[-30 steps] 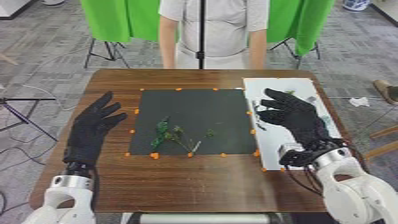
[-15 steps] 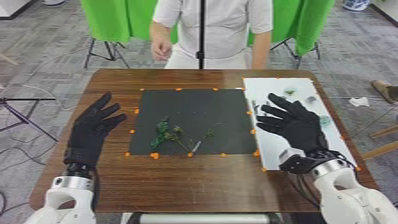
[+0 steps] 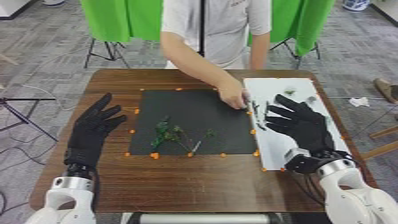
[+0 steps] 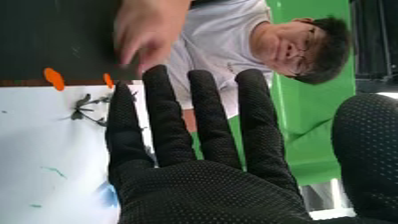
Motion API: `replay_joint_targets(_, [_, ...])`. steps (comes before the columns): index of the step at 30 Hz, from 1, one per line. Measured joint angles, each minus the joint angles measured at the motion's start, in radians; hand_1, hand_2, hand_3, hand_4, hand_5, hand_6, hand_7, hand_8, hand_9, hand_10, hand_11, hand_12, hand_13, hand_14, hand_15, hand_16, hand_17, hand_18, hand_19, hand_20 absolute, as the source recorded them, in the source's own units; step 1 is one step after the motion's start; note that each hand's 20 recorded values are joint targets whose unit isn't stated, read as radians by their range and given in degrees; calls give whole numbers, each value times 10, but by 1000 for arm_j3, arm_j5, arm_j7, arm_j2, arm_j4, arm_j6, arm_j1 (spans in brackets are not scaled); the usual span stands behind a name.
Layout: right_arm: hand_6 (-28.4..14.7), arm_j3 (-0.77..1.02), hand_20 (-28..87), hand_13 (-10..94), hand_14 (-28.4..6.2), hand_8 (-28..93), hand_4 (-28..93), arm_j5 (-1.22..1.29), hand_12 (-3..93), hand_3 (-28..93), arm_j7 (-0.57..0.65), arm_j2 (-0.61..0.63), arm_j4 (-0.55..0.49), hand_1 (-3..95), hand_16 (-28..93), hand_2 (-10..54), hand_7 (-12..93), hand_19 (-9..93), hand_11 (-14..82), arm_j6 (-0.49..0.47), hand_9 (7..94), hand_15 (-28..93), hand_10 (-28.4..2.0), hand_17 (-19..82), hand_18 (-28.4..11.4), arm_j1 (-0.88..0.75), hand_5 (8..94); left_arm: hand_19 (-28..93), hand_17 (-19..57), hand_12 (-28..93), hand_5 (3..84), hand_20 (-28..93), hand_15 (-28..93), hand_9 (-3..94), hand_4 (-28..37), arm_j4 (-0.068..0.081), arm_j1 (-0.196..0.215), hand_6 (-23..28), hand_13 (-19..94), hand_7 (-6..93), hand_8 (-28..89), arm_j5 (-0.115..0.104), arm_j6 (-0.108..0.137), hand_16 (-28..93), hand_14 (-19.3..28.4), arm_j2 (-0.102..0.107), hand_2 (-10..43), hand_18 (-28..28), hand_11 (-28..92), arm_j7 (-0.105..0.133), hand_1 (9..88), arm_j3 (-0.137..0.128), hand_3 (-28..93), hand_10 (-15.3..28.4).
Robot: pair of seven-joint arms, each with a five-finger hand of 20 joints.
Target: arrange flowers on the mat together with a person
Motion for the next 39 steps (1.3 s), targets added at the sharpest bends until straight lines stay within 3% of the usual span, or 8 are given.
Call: replay_joint_targets(39, [24,-8,144,365,-196,-120,-283,34,140,796,-6,10,7,108,181,112,138,463,61,24,450,237,-139,42,-269,-1,429,503,-75,97,367,198,519,371,-272,-1,2,50,286,106,-85,0,1,-80,271,-2,59,261,228,-5,248,1,786,177])
